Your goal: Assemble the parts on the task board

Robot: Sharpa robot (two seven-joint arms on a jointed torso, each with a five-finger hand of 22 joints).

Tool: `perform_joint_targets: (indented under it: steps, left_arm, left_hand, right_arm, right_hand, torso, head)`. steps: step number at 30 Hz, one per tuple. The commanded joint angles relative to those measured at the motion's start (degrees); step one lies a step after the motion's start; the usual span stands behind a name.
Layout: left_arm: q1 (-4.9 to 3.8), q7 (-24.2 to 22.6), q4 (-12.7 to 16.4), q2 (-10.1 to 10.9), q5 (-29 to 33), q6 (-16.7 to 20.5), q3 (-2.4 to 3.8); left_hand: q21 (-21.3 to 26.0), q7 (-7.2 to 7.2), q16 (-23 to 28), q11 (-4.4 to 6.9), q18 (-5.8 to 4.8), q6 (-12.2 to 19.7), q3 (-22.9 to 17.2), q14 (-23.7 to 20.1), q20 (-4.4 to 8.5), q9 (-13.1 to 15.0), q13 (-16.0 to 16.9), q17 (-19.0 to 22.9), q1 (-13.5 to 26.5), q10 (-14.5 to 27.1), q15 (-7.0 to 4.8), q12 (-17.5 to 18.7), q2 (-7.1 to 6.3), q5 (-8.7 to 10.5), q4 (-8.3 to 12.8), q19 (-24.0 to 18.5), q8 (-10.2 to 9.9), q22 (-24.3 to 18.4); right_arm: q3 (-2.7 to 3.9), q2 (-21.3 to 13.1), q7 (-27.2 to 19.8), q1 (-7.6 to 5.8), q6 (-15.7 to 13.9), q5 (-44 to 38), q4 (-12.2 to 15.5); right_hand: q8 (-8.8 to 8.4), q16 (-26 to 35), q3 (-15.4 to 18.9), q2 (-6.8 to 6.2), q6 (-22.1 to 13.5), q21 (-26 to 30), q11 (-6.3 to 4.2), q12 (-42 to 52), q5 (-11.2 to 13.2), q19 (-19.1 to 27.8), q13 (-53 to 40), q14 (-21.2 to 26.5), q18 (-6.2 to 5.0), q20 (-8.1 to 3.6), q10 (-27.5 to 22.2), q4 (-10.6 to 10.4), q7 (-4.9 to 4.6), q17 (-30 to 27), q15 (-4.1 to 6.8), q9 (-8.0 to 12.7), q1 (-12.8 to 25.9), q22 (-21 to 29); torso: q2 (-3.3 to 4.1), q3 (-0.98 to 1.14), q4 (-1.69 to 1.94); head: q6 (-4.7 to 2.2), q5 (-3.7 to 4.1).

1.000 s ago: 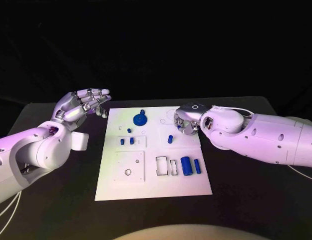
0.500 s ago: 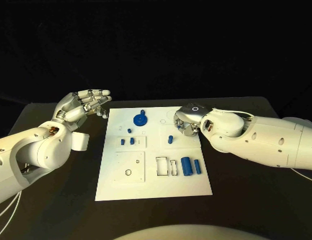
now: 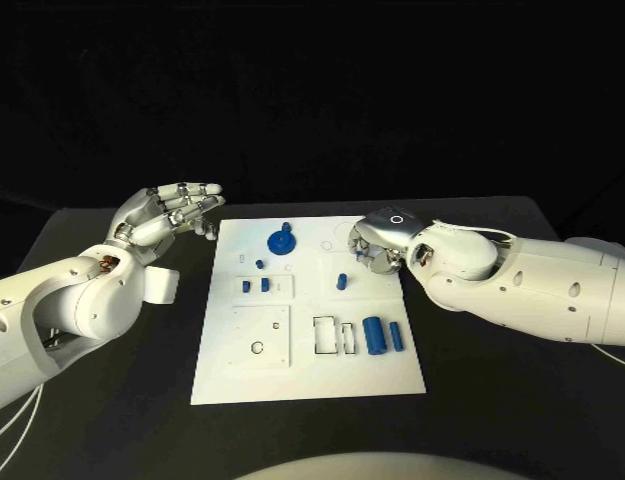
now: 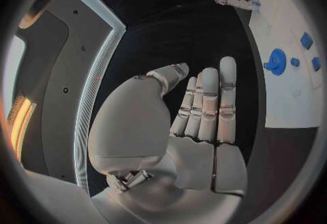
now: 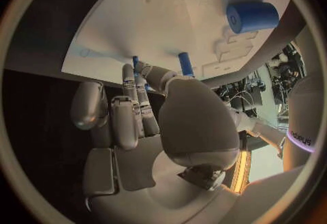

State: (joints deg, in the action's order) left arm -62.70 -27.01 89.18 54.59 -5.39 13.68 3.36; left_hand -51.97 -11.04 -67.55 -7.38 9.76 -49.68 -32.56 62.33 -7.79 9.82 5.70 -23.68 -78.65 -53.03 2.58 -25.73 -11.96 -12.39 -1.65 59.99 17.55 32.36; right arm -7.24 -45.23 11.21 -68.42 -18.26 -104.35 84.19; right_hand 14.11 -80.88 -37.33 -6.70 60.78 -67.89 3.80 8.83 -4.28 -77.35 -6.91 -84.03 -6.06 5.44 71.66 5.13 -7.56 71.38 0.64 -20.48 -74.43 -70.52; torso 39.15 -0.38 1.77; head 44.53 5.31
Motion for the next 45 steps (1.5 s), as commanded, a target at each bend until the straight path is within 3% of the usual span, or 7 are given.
perform_joint_targets:
  steps: [1,12,17,21,29,37,45]
  left_arm:
    - [-0.01,0.2,0.0,-0.2,0.1,-0.3,0.04]
    - [0.0,0.4,-0.3,-0.5,0.1,-0.5,0.04]
    - [0.04,0.4,-0.4,-0.9,0.1,-0.6,0.04]
    - [0.07,0.4,-0.6,-1.3,0.1,-0.6,0.04]
    - [0.08,0.4,-0.9,-2.1,0.1,-0.4,0.04]
    - [0.08,0.5,-1.1,-3.1,0.1,-0.3,0.03]
    - [0.07,0.7,-1.1,-3.5,0.1,-0.3,0.03]
  left_hand:
    - [0.3,-0.12,-0.2,-0.06,0.83,0.0,0.2,-0.3,0.23,0.0,0.1,0.1,-0.2,0.6,0.04,-0.3,0.34,-0.17,0.3,0.2,0.3,-0.1]
    - [0.3,-0.2,-0.2,-0.15,0.82,0.1,0.3,-0.5,0.19,0.0,0.1,0.1,-0.2,1.0,0.11,-0.4,0.34,-0.18,0.4,0.1,0.3,-0.1]
    - [0.4,-0.21,-0.2,-0.16,0.82,0.2,0.3,-0.5,0.19,0.0,0.1,0.1,-0.2,1.1,0.12,-0.4,0.35,-0.18,0.4,0.1,0.3,-0.1]
    - [0.4,-0.23,-0.2,-0.18,0.82,0.2,0.3,-0.6,0.18,0.0,0.1,0.1,-0.2,1.2,0.14,-0.4,0.36,-0.18,0.4,0.1,0.3,-0.1]
    - [0.4,-0.26,-0.3,-0.21,0.82,0.3,0.4,-0.6,0.17,0.0,0.1,0.2,-0.1,1.3,0.16,-0.5,0.38,-0.18,0.4,0.1,0.3,-0.1]
    - [0.4,-0.28,-0.3,-0.22,0.82,0.3,0.4,-0.6,0.15,0.0,0.1,0.2,-0.1,1.3,0.19,-0.5,0.42,-0.17,0.4,0.1,0.3,-0.1]
    - [0.4,-0.28,-0.3,-0.22,0.82,0.3,0.4,-0.6,0.15,0.0,0.1,0.2,-0.1,1.3,0.19,-0.5,0.42,-0.17,0.4,0.1,0.3,-0.1]
  right_arm:
    - [0.2,-0.6,-0.3,-0.29,-2.8,-0.5,1.2]
    - [0.85,-2.7,-0.4,-0.92,-5.4,0.4,7.9]
    - [0.92,-1.7,-0.9,-0.69,-6.3,1.0,10.8]
    - [0.94,0.0,-1.5,-0.17,-6.5,1.6,12.3]
    - [0.78,3.8,-2.7,2.07,-6.2,2.4,12.6]
    - [0.29,7.5,-3.7,5.25,-5.5,2.7,10.2]
    - [-0.01,9.0,-4.1,6.59,-5.1,2.8,9.1]
  right_hand:
    - [0.27,-0.4,-0.4,0.25,0.3,-0.3,-0.22,-0.2,0.3,0.0,-0.1,-2.7,0.67,-0.3,0.5,0.0,-0.21,0.1,0.17,-0.1,0.4,-0.1]
    - [0.29,-0.5,-0.4,0.24,0.3,-0.5,-0.23,-0.2,0.4,-0.1,-0.1,-2.8,0.7,-0.29,0.5,0.0,-0.2,0.2,0.17,-0.2,0.4,-0.2]
    - [0.29,-0.5,-0.4,0.25,0.3,-0.5,-0.24,-0.2,0.4,-0.1,-0.1,-2.8,0.71,-0.29,0.5,0.0,-0.19,0.3,0.18,-0.2,0.4,-0.3]
    - [0.3,-0.5,-0.4,0.26,0.3,-0.5,-0.25,-0.2,0.4,0.0,-0.1,-2.8,0.7,-0.3,0.5,0.0,-0.18,0.4,0.18,-0.2,0.4,-0.2]
    - [0.31,-0.6,-0.4,0.3,0.3,-0.4,-0.26,-0.2,0.4,0.0,-0.1,-2.8,0.67,-0.3,0.5,0.0,-0.18,0.4,0.19,-0.2,0.3,-0.1]
    - [0.3,-0.5,-0.5,0.36,0.2,0.0,-0.26,-0.3,0.3,0.2,-0.1,-2.8,0.58,-0.31,0.5,0.0,-0.19,0.3,0.2,-0.3,0.3,0.1]
    - [0.29,-0.6,-0.5,0.37,0.2,0.0,-0.25,-0.3,0.3,0.2,-0.2,-2.8,0.58,-0.31,0.5,0.0,-0.2,0.3,0.2,-0.3,0.3,0.1]
  torso:
    - [-0.07,0.0,-0.02]
    - [-0.07,-0.02,0.01]
    - [0.01,0.05,0.14]
    - [-0.08,-0.03,0.2]
    - [-0.03,-0.12,0.2]
    - [0.1,-0.13,0.13]
    - [0.1,-0.07,0.08]
  head:
    - [-0.12,-0.02]
    - [-0.48,-0.74]
    - [-0.7,-2.24]
    - [-0.48,-4.25]
    - [0.43,-8.05]
    - [1.33,-10.0]
    - [1.97,-10.91]
